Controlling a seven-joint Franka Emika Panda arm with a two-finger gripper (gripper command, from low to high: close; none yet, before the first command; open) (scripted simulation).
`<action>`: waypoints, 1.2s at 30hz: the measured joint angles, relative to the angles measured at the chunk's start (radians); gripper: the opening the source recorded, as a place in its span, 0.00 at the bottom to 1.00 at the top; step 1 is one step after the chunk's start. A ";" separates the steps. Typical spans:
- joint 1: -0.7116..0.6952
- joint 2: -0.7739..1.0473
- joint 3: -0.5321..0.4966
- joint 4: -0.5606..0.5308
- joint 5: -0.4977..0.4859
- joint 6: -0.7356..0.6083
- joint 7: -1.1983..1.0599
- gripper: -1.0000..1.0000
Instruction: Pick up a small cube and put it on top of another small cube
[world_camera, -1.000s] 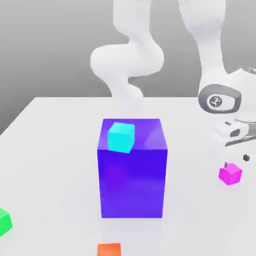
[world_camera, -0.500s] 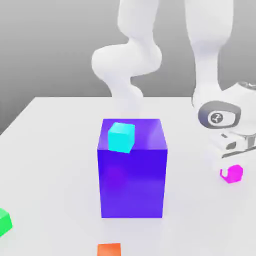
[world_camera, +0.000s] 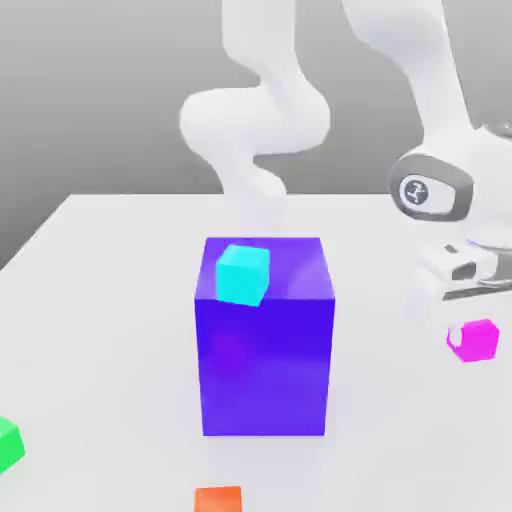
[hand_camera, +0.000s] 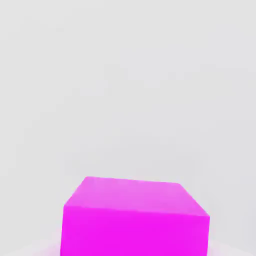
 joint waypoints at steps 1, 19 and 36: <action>-0.030 0.005 -0.021 0.016 0.011 -0.010 -0.022 0.00; -0.550 0.065 -0.377 0.290 0.208 -0.169 -0.411 0.00; -0.732 0.252 -0.552 0.339 0.173 -0.082 -0.495 1.00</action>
